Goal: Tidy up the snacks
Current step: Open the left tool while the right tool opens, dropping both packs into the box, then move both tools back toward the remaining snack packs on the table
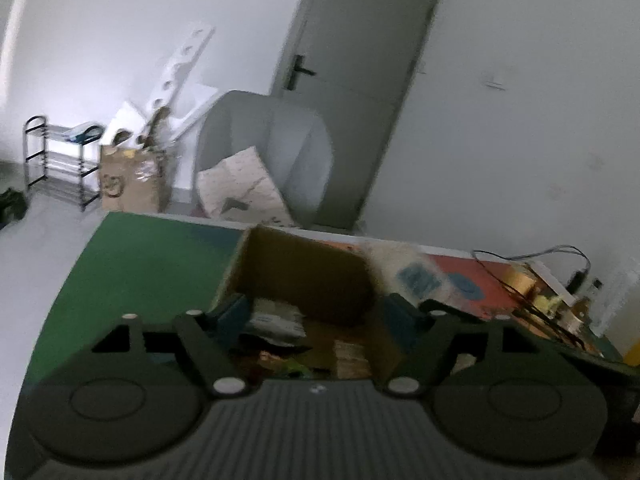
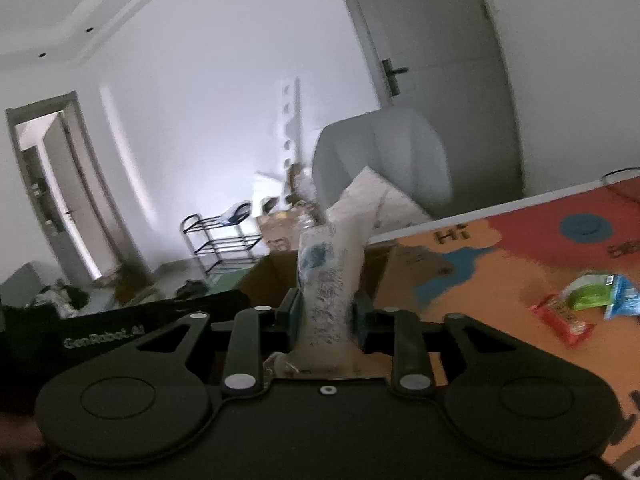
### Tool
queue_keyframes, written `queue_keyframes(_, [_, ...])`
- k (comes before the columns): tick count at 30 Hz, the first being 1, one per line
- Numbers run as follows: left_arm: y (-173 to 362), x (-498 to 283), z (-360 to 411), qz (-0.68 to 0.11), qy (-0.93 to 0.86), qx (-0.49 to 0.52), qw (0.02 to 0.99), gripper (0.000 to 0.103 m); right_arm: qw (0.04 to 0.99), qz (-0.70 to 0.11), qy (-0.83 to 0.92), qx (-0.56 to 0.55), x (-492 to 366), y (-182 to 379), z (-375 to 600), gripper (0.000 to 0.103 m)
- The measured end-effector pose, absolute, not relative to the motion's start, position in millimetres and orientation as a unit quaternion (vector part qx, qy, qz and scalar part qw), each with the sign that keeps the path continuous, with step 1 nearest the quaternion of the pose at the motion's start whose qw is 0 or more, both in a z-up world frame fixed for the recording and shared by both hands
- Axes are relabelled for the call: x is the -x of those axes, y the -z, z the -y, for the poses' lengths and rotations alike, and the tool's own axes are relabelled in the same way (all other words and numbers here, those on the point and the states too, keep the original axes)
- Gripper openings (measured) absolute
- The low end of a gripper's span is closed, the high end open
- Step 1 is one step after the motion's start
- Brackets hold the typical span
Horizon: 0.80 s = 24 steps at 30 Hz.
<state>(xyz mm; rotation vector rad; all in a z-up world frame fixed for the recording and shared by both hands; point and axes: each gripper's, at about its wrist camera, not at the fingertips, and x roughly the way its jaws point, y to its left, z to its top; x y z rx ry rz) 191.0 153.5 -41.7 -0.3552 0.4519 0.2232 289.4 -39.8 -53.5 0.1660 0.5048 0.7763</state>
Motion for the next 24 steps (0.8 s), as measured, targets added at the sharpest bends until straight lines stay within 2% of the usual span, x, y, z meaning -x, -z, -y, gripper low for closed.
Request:
queue_keyframes(5, [43, -189, -153, -0.226, -0.106, 0.176, 0.952, 0.087, 0.899, -0.241, -0.355, -0.082, -286, 53, 49, 0.052])
queue_keyframes(10, [42, -193, -141, -0.228, -0.102, 0.163, 0.955, 0.089, 0.905, -0.242, -0.338, -0.087, -286, 53, 69, 0.062])
queue_keyframes(14, [42, -196, -132, -0.231, -0.104, 0.155, 0.955, 0.093, 0.91, -0.242, -0.325, -0.089, -285, 55, 87, 0.075])
queue_keyframes(24, [40, -208, -91, -0.233, -0.075, 0.132, 0.96, 0.097, 0.919, -0.246, -0.293, -0.094, -285, 60, 132, 0.088])
